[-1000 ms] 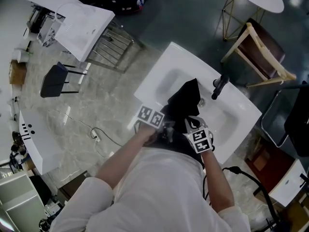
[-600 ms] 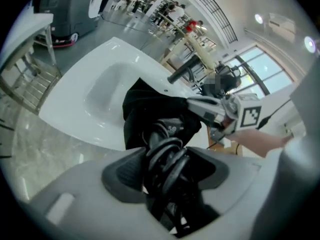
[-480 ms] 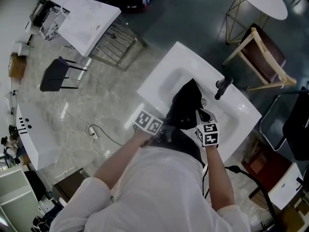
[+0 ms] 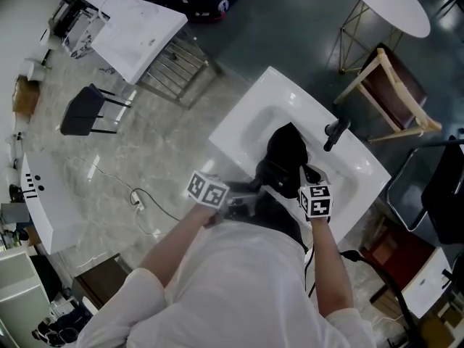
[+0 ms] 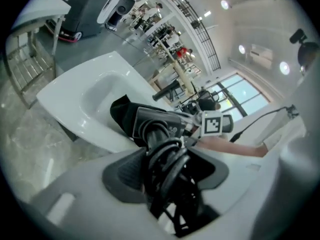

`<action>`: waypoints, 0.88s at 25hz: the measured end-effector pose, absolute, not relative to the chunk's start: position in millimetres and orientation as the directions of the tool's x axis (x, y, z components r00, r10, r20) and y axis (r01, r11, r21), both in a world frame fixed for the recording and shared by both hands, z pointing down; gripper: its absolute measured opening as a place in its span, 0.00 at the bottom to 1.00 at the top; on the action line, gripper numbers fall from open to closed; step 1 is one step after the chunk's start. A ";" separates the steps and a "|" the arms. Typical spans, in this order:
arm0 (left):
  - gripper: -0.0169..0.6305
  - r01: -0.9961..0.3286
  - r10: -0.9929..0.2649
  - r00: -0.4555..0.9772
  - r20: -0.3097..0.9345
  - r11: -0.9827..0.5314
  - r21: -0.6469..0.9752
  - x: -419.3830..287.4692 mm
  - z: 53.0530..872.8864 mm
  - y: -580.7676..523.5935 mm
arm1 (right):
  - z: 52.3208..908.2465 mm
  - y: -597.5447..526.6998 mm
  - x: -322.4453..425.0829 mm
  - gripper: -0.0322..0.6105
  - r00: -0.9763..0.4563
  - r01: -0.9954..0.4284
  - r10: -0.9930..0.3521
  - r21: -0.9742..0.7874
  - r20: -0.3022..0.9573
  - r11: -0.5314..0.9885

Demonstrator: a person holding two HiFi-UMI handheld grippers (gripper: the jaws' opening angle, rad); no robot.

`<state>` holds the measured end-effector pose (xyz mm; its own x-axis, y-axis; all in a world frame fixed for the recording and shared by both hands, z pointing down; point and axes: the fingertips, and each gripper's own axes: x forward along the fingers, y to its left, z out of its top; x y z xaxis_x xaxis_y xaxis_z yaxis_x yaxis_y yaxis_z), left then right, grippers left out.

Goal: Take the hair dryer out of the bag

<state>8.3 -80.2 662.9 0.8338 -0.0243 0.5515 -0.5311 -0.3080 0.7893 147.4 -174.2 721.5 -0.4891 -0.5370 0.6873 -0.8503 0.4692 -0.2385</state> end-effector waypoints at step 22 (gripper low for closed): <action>0.40 -0.399 -0.285 0.910 0.302 -0.394 0.828 -79.1 582.6 -139.6 | 694.1 -118.8 81.4 0.16 -0.462 -0.869 -0.495 -0.262 0.736 0.420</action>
